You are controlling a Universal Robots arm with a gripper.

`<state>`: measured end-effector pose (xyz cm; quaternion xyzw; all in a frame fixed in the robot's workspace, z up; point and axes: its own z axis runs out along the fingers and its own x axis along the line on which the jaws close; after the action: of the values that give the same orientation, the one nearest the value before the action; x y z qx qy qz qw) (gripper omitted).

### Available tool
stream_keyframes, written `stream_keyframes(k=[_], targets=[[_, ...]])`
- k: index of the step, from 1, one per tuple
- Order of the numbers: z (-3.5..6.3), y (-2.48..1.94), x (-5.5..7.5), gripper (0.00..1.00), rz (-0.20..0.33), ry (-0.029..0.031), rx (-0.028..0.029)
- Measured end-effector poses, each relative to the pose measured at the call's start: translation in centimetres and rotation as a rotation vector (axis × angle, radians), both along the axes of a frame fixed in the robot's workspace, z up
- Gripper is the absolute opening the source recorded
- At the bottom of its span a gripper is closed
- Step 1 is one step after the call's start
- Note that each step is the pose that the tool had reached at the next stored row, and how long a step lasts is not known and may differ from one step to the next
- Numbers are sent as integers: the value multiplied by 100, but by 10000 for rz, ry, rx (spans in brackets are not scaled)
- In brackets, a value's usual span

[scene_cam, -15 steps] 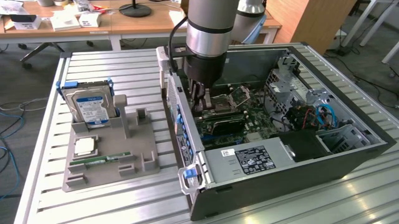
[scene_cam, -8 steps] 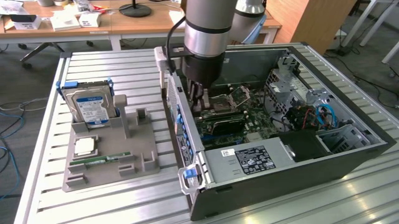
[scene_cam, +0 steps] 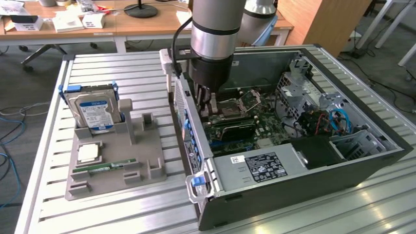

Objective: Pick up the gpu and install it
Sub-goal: 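Press down on the gpu until it lock into place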

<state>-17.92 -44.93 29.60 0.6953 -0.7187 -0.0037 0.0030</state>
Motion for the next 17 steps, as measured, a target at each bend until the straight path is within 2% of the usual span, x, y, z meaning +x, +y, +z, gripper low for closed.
stream_keyframes(k=[7,17], targets=[[0,0,49,11,-1,11,0],[0,0,240,11,-1,71,0]])
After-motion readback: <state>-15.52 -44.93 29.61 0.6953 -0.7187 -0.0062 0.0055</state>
